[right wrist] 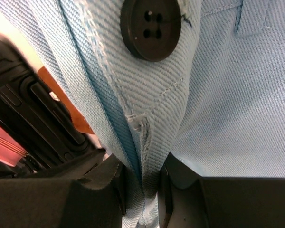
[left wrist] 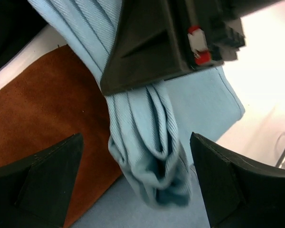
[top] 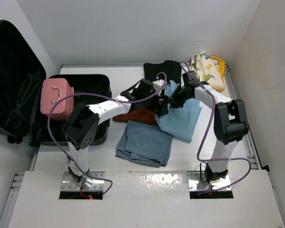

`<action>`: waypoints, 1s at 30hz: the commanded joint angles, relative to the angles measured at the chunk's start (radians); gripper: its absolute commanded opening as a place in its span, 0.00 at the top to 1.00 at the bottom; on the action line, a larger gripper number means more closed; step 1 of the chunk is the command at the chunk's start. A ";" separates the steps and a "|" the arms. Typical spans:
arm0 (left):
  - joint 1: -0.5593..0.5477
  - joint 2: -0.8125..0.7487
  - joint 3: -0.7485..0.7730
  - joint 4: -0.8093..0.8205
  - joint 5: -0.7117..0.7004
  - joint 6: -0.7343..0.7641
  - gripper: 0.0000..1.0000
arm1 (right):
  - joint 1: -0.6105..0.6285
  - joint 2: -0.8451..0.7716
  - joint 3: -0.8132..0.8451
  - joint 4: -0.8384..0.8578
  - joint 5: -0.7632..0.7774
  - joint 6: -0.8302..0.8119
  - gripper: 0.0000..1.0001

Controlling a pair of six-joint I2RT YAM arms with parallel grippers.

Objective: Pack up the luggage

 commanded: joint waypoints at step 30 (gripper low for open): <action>0.138 -0.083 0.056 0.169 -0.133 -0.155 1.00 | -0.245 -0.239 0.069 -0.072 -0.088 -0.149 0.30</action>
